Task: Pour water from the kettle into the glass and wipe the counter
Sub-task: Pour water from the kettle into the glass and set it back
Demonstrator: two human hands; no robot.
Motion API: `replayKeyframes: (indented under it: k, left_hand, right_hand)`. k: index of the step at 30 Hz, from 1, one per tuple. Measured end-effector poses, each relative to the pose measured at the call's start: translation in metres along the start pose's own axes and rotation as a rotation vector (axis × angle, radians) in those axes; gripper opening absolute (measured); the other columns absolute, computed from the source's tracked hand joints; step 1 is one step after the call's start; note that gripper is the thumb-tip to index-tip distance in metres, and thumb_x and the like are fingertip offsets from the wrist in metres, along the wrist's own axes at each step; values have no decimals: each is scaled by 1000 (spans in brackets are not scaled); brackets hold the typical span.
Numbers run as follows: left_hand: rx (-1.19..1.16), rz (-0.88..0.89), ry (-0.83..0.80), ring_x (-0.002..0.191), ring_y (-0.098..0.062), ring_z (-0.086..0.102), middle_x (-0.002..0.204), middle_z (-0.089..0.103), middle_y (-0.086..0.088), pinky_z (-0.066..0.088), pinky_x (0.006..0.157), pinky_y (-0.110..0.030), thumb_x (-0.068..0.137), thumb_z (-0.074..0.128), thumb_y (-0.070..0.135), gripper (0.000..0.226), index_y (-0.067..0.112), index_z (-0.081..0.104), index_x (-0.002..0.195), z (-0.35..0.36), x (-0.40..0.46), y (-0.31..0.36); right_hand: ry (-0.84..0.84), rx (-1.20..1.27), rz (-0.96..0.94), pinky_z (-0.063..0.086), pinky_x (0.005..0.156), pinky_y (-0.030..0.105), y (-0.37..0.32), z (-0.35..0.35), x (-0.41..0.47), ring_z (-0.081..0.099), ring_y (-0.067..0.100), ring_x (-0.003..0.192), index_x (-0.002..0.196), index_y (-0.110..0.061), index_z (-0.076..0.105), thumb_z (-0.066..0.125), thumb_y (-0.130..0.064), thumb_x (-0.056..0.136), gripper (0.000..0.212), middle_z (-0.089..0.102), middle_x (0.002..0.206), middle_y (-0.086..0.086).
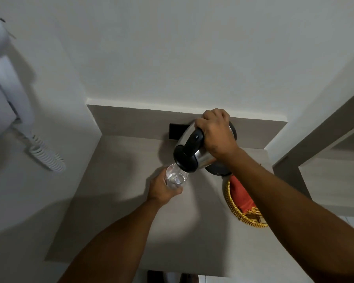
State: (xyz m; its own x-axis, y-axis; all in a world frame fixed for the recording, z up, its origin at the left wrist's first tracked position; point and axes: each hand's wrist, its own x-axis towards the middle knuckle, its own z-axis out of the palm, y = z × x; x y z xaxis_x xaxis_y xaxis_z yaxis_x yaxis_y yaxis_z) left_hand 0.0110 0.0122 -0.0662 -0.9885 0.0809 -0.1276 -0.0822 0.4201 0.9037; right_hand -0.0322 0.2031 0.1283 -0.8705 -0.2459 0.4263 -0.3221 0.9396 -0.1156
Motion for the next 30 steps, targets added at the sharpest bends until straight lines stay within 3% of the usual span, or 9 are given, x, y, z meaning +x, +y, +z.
replayKeyframes:
  k: [2,5,8,13,18,24,27,30]
  left_hand:
    - [9,5,-5,83,5,65,90,68,26,46,65,0,54,96,12,68,44,62,103,0,-1,1]
    - [23,-9,-11,90,-11,69,96,71,13,47,67,0,57,96,12,66,26,68,114,1,0,0]
    - [54,-7,1,92,-12,69,101,73,8,48,68,-1,57,97,16,67,21,69,117,1,0,2]
    - [42,-23,11,98,-15,70,103,73,7,52,75,-12,56,99,15,70,22,67,118,3,-1,2]
    - [30,-22,1,105,-20,70,113,75,-1,60,92,-37,58,98,18,73,19,66,124,2,0,2]
    - [52,-34,25,103,-17,70,112,75,1,59,88,-30,55,99,22,75,20,67,123,3,-1,4]
    - [54,-38,10,101,-14,70,110,75,4,54,80,-15,55,99,22,74,22,67,122,3,-1,5]
    - [57,-32,16,102,-15,70,110,75,3,58,85,-24,55,99,22,74,22,67,121,2,-2,6]
  right_hand:
    - [-19,-26,-28,30,93,45,-4,-3,3,47,30,95,87,-13,63,67,-10,83,6,59,89,8]
    - [-40,-69,-42,30,93,45,-9,-5,6,47,30,95,88,-13,63,68,-11,82,8,59,89,8]
    - [-43,-100,-42,30,93,44,-11,-8,7,48,30,95,87,-13,63,67,-10,81,8,59,89,7]
    - [-26,-101,-58,31,92,46,-13,-13,6,49,31,94,85,-12,63,65,-8,80,7,58,87,8]
    - [-1,-108,-70,32,92,47,-15,-16,9,49,31,92,84,-11,63,63,-8,82,4,58,85,8]
    - [28,-128,-73,31,90,45,-16,-18,13,49,31,90,83,-11,64,61,-7,82,5,58,83,8]
    - [34,-130,-79,31,90,46,-17,-19,15,49,32,90,82,-10,63,60,-6,82,5,57,83,8]
    - [29,-139,-84,32,90,46,-19,-20,17,49,31,91,83,-11,63,60,-6,82,5,57,83,8]
